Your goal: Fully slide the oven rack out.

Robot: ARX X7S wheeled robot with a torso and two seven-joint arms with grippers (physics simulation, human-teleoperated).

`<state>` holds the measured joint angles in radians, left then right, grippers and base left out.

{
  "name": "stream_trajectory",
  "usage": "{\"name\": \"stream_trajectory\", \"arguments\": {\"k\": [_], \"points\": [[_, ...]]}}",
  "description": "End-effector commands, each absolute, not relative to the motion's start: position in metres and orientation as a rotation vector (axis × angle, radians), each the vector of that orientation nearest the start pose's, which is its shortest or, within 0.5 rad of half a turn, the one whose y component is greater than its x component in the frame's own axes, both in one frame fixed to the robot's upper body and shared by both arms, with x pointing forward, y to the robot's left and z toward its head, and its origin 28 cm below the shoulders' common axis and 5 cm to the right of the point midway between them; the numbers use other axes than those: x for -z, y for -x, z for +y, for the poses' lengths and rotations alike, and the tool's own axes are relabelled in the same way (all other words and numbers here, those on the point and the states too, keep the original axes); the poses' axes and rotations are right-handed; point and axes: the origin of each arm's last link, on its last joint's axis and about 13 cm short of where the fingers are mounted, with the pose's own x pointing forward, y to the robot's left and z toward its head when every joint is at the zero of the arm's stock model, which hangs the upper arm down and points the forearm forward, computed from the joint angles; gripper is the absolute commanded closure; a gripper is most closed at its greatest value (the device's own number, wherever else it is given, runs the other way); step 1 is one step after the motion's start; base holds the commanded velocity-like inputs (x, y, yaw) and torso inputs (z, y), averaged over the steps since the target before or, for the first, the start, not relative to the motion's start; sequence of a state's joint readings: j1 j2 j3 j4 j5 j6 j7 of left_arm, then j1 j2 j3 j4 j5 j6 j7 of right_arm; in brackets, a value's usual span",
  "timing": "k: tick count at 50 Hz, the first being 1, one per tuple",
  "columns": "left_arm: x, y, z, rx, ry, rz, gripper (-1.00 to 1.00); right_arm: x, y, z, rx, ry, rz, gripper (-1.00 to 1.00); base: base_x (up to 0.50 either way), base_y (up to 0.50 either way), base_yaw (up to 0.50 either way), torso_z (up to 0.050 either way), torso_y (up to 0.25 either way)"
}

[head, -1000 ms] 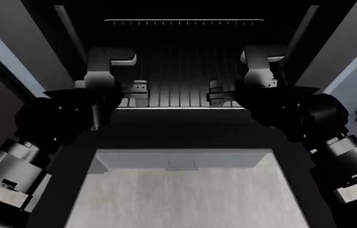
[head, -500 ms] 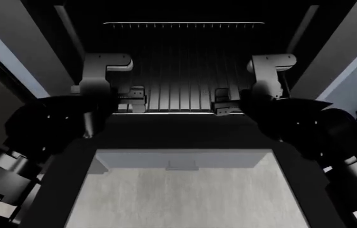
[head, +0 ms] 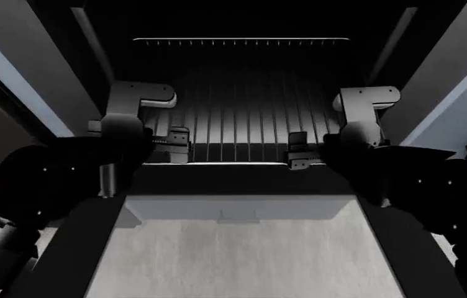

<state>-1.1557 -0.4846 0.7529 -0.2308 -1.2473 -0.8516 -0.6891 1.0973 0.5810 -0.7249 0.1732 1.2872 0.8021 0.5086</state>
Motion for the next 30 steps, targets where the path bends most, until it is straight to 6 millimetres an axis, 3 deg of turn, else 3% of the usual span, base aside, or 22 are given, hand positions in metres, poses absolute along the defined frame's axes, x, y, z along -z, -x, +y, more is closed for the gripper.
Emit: {"name": "stream_trajectory", "arguments": {"k": [1,19,25,30], "points": [[-0.139,-0.31,0.228,-0.031,-0.145,0.783,-1.0,-0.148,-0.296,-0.146,-0.06,0.04,0.717,-1.0,0.0,0.0,0.0,0.0,-0.011],[-0.124,-0.267,0.233,-0.001,-0.073,0.889,-1.0,-0.145,-0.254,-0.148,-0.087,0.019,0.754,-1.0,0.0,0.0,0.0,0.0,-0.011],[-0.11,-0.246,0.232,0.019,-0.044,0.933,-1.0,-0.143,-0.242,-0.153,-0.085,0.025,0.764,-1.0,0.0,0.0,0.0,0.0,-0.012],[-0.119,-0.237,0.233,0.027,-0.055,0.931,-1.0,-0.141,-0.23,-0.154,-0.094,0.033,0.79,-1.0,0.0,0.0,0.0,0.0,-0.012]]}}
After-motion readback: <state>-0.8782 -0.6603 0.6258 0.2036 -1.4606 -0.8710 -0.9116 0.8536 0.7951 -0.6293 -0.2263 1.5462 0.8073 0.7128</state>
